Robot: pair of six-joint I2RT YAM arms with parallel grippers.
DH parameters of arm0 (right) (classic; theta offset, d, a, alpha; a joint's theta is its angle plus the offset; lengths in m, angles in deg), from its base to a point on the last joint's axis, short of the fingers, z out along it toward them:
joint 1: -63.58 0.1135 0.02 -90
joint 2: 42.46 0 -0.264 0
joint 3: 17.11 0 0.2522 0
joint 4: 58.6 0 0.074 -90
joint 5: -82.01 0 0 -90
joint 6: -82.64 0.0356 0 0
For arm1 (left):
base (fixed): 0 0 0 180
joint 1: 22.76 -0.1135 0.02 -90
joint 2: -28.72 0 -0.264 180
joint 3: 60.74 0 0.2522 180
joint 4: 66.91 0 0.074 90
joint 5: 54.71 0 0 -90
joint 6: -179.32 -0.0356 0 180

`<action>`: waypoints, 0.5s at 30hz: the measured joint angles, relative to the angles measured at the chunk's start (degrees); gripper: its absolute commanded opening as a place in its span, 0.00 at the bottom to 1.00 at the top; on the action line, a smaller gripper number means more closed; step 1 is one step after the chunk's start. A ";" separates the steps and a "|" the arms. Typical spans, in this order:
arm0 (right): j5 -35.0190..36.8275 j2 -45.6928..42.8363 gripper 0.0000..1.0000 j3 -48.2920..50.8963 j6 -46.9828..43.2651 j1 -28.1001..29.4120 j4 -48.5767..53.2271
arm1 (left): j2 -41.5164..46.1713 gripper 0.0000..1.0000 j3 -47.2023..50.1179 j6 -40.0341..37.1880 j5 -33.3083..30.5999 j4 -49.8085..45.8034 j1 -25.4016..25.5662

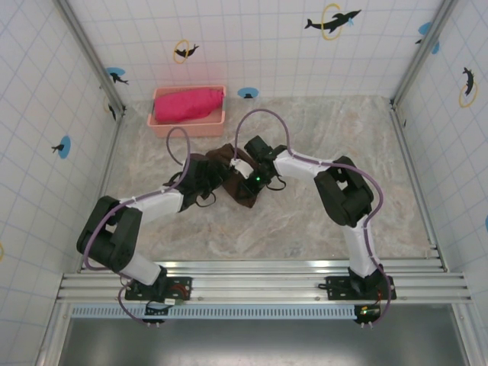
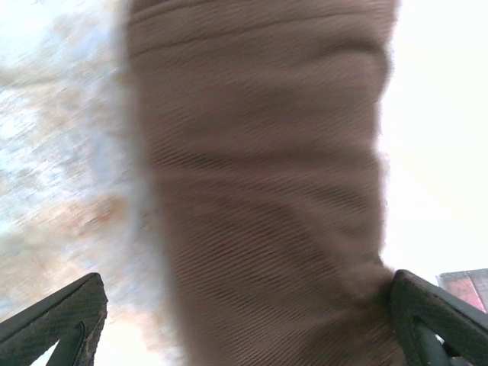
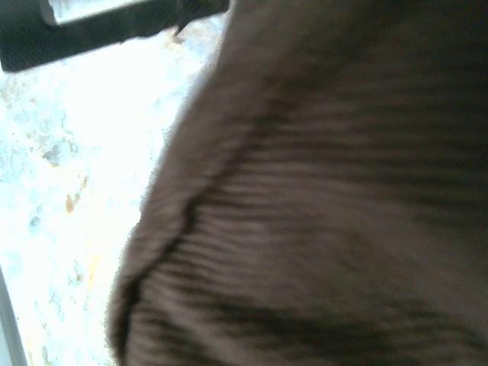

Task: Roll up the long pants

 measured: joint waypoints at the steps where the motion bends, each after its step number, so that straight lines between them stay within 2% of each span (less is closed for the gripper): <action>1: -0.52 0.17 0.00 -0.09 0.15 -0.20 0.04 | -0.48 0.97 -0.26 -0.07 0.24 -0.07 -0.02; 8: -3.30 1.03 0.00 -0.46 1.62 -1.05 0.17 | -5.42 0.97 -2.64 0.04 2.34 1.11 -0.02; 10: -4.74 1.31 0.00 -0.46 2.51 -1.64 0.17 | -7.06 0.90 -2.73 0.48 3.15 3.41 -0.02; 11: -5.27 1.46 0.00 -0.46 2.91 -1.84 0.17 | -7.82 0.82 -2.73 0.90 3.58 4.90 -0.02; 12: -5.70 1.46 0.00 -0.46 2.71 -1.99 0.15 | -8.59 0.62 -2.78 1.49 3.67 6.16 0.04; 14: -5.51 1.46 0.00 -0.46 1.36 -1.68 0.04 | -10.38 0.00 -2.95 2.14 3.32 7.37 0.20; 15: -5.31 1.46 0.00 -0.48 1.09 -1.46 -0.02 | -11.02 0.00 -3.15 2.08 3.54 7.56 0.31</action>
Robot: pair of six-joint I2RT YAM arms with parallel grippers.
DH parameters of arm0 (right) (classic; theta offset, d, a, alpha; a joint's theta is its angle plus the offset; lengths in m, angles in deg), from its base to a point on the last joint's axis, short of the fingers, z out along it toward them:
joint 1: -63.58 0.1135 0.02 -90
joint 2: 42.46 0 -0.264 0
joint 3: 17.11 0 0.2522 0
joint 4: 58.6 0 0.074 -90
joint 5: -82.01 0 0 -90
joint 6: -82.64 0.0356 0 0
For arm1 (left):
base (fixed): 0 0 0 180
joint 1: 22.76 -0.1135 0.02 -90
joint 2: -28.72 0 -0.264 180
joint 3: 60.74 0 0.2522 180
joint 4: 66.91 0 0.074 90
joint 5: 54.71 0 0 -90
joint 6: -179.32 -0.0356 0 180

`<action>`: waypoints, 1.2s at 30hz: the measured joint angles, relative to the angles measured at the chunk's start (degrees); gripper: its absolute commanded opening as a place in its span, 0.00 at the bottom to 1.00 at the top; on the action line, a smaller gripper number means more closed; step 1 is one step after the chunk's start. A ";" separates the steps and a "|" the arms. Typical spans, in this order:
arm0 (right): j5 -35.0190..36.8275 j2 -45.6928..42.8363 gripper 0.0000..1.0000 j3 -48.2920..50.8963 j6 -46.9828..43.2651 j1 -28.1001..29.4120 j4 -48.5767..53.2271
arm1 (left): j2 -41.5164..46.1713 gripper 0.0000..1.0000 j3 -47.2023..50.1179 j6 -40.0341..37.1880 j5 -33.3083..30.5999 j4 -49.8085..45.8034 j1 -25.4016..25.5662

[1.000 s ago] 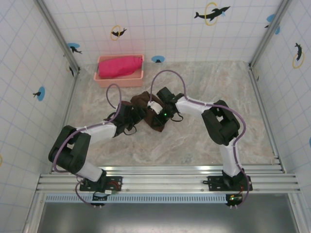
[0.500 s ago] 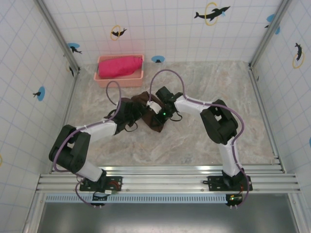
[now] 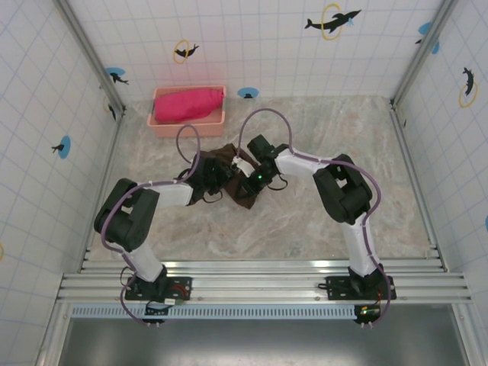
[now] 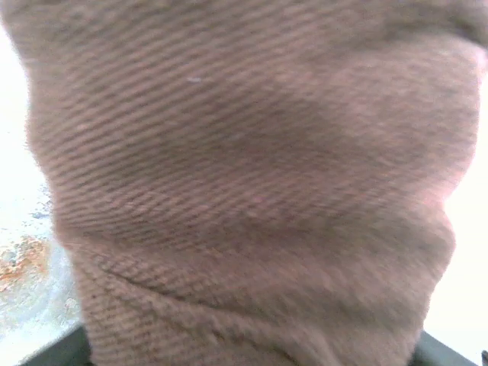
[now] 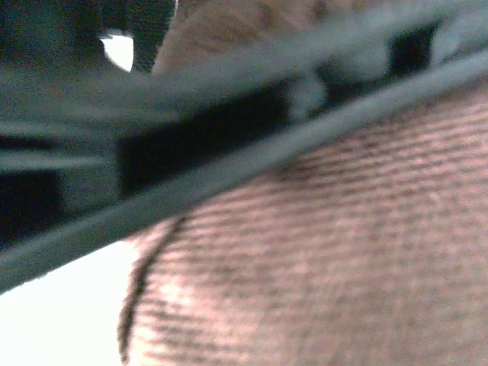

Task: Roll up the long pants

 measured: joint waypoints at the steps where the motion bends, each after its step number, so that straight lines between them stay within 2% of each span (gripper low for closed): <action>1: 0.28 -0.02 0.00 0.02 -0.07 0.13 0.00 | -0.28 0.00 -0.72 -0.20 0.22 -0.76 0.07; 2: 0.55 -0.24 0.03 0.02 -0.07 0.13 0.00 | -0.42 0.00 -1.55 -0.44 0.22 -1.90 0.35; 4: 1.75 -0.72 0.45 0.04 0.13 0.28 0.13 | -0.70 0.00 -4.02 -0.90 -0.66 -6.32 0.85; 6: 3.85 -1.60 0.80 0.44 0.48 0.79 0.42 | -1.22 0.00 -6.49 -1.03 -1.57 -10.84 1.03; 8: 9.86 -3.78 1.00 2.23 0.85 1.44 0.90 | -1.86 0.00 -9.11 -1.05 -2.36 -15.72 1.01; 10: 14.19 -6.19 0.98 4.11 1.51 1.81 0.26 | -3.17 0.00 -12.74 -0.87 -2.62 -21.57 1.14; 16: 35.60 -13.46 0.98 11.58 2.51 2.43 6.01 | -9.18 0.00 -26.21 -2.08 -2.64 -37.57 1.22; 19: 42.40 -17.27 0.98 14.12 2.75 1.64 7.08 | -12.48 0.00 -33.03 -3.23 -2.19 -45.72 1.16; 26: 50.82 -27.71 0.98 19.80 4.13 1.60 5.46 | -21.44 0.00 -49.92 -5.05 -1.79 -64.04 1.11; 33: 56.61 -31.06 0.98 20.63 5.62 4.37 3.04 | -35.69 0.00 -75.45 -5.18 -5.79 -87.36 2.89; 36: 57.16 -31.04 0.98 19.63 5.79 5.95 2.75 | -39.32 0.00 -81.59 -4.17 -8.28 -92.85 4.52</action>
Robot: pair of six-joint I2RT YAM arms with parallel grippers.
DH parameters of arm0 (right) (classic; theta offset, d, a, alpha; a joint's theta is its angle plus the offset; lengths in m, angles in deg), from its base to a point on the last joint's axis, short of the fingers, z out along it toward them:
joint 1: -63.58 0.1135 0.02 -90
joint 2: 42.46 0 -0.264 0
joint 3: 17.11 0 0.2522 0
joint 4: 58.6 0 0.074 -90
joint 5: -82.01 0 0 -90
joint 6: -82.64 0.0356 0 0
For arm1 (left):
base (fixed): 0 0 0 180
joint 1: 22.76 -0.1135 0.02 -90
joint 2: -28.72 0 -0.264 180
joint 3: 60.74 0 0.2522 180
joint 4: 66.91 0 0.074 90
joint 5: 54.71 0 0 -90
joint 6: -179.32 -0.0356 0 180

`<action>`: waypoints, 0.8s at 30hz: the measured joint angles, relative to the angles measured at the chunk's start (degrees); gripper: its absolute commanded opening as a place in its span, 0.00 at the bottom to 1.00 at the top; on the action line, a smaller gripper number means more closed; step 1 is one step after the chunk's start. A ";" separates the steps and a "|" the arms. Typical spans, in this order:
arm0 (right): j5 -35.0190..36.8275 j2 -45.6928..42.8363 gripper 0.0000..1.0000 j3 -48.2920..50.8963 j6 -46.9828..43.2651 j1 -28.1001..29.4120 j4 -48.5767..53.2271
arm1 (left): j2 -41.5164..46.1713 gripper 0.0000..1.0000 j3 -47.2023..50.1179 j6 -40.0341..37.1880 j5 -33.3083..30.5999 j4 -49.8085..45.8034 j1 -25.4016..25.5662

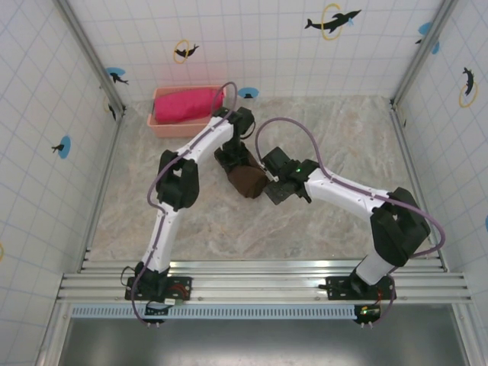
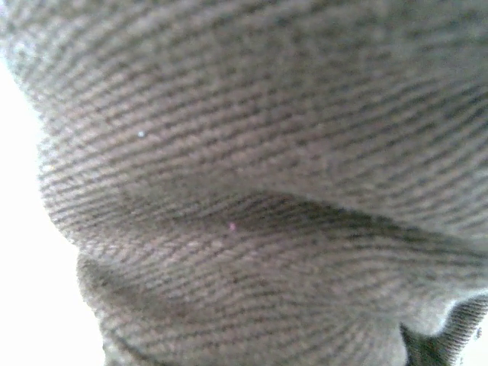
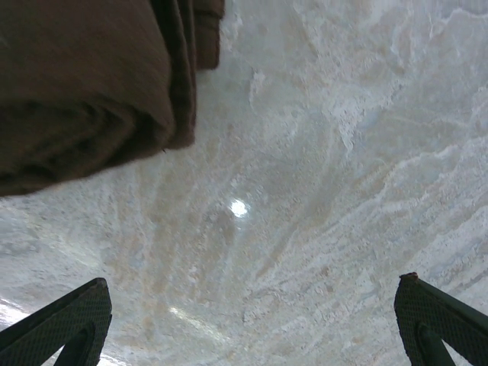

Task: Roll up the long pants

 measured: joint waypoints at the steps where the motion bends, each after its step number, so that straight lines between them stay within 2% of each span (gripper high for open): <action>1: 0.07 0.07 0.98 -0.61 0.04 0.55 0.02 | -0.33 0.00 -0.39 0.57 -0.42 -0.68 0.48; 6: 0.98 2.51 0.98 -6.73 0.13 4.87 -1.05 | 0.81 0.00 3.26 4.22 -1.62 -1.77 3.65; 11: 1.42 4.81 0.98 -8.33 0.37 8.94 -2.60 | 3.32 0.00 8.07 7.30 -1.51 -0.70 5.55; 24: 3.19 11.80 0.98 -8.33 2.16 12.94 -8.55 | 1.92 0.00 5.73 8.35 -0.98 -2.60 5.38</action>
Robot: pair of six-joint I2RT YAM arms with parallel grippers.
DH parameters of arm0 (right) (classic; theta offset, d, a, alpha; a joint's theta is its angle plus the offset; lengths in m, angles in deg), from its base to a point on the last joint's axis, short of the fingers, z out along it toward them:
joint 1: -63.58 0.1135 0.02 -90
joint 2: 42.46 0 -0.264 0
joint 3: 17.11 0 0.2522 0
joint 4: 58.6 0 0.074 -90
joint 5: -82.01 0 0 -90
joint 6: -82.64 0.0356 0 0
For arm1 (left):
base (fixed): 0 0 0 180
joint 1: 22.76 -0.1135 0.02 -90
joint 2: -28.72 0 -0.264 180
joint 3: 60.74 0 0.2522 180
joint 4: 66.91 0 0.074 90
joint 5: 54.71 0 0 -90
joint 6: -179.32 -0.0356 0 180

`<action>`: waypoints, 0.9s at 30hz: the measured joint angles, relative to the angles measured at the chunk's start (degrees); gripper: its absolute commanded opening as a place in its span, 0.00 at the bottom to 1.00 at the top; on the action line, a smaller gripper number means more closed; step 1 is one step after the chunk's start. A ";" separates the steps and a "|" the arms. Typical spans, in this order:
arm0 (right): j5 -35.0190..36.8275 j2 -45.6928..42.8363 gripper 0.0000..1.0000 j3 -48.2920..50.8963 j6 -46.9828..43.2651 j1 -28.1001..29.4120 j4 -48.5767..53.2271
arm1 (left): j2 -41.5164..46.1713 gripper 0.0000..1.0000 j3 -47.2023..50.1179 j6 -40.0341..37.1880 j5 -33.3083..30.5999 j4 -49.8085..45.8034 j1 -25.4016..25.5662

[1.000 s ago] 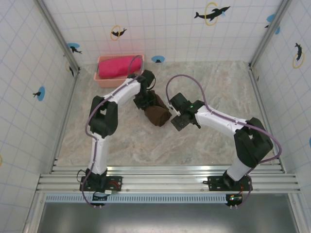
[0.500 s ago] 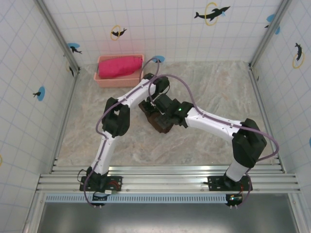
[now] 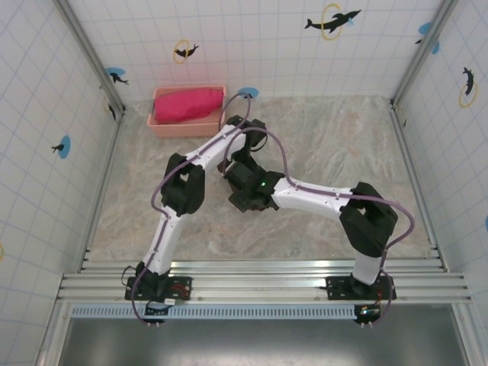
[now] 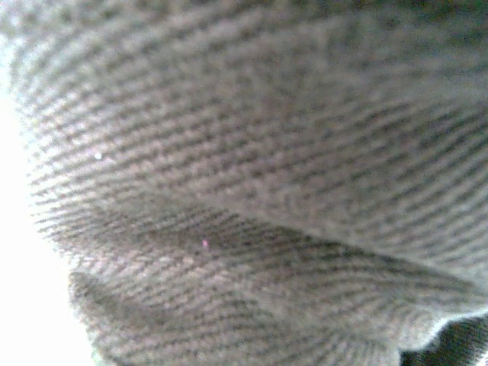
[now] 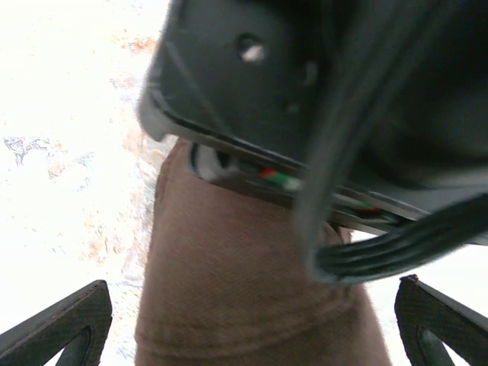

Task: Roll up the long pants

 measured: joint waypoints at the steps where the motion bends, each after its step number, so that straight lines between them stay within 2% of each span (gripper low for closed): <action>1: 0.11 0.70 0.98 0.00 0.04 0.28 -0.35 | -0.04 0.00 -0.07 0.00 0.09 -0.04 -0.02; 7: 6.58 6.93 1.00 0.02 -0.98 1.70 -3.50 | -0.07 0.00 0.09 0.24 0.26 0.04 -0.11; 8: 7.76 7.61 0.95 -0.02 -1.14 1.92 -4.79 | -0.07 0.00 0.17 0.22 0.31 0.02 -0.17; 10: 10.64 8.55 0.78 -0.07 -1.84 2.49 -6.16 | 0.02 0.00 0.33 0.17 0.44 0.15 -0.24; 11: 12.52 9.01 0.64 -0.11 -2.03 2.69 -6.64 | 0.02 0.00 0.37 0.15 0.46 0.20 -0.28; 12: 13.88 9.38 0.54 -0.13 -2.03 2.93 -6.91 | 0.04 0.00 0.39 0.17 0.48 0.24 -0.31; 14: 15.98 10.05 0.44 -0.11 -1.92 3.58 -7.34 | 0.04 0.00 0.39 0.20 0.52 0.31 -0.35; 16: 17.97 10.60 0.27 0.17 -1.92 4.07 -7.85 | 0.04 0.00 0.44 0.22 0.55 0.50 -0.33; 18: 19.17 10.75 0.00 0.83 -1.70 4.22 -8.46 | 0.37 0.00 0.96 0.50 0.63 1.36 -0.33; 20: 19.47 10.71 0.00 1.46 -1.77 4.22 -9.16 | 1.49 0.00 2.82 0.59 0.66 3.32 -0.33; 21: 19.47 10.62 0.00 1.95 -1.90 4.22 -9.88 | 2.75 0.04 4.96 0.48 0.79 5.31 -0.42; 22: 19.19 10.40 0.00 2.47 -2.21 4.22 -10.58 | 4.33 0.25 7.21 0.35 1.01 7.56 -0.52; 25: 16.11 8.81 0.00 4.87 -2.69 3.80 -13.14 | 12.07 0.97 19.87 -0.46 2.29 19.67 -1.27; 27: 12.61 7.69 0.00 6.71 -5.42 3.43 -14.40 | 17.40 0.98 29.77 -1.01 4.39 30.38 -2.62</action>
